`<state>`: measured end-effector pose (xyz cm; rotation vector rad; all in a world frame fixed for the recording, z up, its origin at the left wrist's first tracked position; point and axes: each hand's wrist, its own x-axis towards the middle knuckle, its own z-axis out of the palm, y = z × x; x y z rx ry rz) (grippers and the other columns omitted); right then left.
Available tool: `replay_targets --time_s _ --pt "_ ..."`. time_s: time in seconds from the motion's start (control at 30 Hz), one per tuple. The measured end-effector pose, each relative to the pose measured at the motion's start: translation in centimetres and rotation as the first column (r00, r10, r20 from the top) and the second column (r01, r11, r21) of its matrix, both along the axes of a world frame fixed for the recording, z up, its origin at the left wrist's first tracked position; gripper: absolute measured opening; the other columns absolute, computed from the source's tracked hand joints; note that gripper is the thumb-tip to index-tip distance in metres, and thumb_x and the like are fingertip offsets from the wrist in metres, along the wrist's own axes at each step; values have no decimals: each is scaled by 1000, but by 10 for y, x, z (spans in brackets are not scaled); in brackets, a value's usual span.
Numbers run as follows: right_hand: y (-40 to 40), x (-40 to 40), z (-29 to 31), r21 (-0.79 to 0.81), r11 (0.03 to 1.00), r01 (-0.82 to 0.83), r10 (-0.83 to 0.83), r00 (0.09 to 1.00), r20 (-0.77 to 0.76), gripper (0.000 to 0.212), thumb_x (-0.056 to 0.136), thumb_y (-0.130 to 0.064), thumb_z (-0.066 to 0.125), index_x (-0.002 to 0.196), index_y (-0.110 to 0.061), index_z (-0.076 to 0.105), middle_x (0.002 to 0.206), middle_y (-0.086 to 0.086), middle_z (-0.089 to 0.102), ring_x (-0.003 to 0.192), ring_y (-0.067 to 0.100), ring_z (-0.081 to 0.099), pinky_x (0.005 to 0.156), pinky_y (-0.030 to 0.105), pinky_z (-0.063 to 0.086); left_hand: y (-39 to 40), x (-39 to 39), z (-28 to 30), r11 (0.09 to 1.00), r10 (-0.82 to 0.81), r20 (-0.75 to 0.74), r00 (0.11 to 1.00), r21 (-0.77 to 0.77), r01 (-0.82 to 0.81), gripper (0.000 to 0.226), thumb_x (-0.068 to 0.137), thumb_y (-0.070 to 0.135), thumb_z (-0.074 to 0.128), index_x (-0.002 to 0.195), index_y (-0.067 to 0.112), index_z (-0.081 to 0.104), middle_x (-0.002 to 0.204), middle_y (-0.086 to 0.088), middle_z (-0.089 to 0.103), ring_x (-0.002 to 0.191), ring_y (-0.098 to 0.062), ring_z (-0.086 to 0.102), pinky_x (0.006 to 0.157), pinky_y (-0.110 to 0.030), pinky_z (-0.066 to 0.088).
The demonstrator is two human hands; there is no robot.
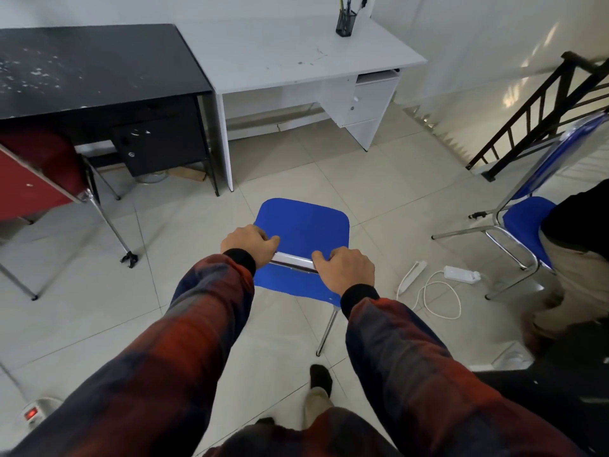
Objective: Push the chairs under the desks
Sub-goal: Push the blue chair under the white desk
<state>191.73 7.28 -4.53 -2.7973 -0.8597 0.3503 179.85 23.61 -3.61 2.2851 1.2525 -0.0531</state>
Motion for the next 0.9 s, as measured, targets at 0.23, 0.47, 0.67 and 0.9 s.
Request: replay_targets --time_s 0.23,0.47,0.67,0.9 --pt "11 28 3 -1 1000 -18 18 1000 -16 55 93 -62 44 68 -14 53 60 0 46 53 16 44 55 29 44 9 26 0 1000 -8 -19 1000 1 8 39 89 49 49 77 19 71 68 1 63 63 -19 58 58 -27 44" --pt "26 62 3 5 1000 -18 18 999 -43 53 92 -61 44 70 -15 54 60 -1 46 54 16 45 56 28 44 22 56 -1 1000 7 -20 1000 -3 -8 40 90 48 49 76 17 69 67 0 63 59 -17 56 54 -25 41" --pt "42 87 4 10 999 -33 34 998 -55 50 94 -59 44 72 -15 54 62 0 46 55 15 44 56 27 41 37 80 0 1000 21 -16 1000 6 -21 39 90 47 49 76 17 69 67 0 63 60 -17 55 54 -26 40" --pt "60 113 3 10 998 -63 63 994 -86 52 94 -61 44 76 -14 60 64 0 49 57 15 46 59 29 46 52 105 1 999 50 -34 998 4 -50 38 90 44 50 74 16 69 67 -1 64 58 -16 54 51 -25 40"
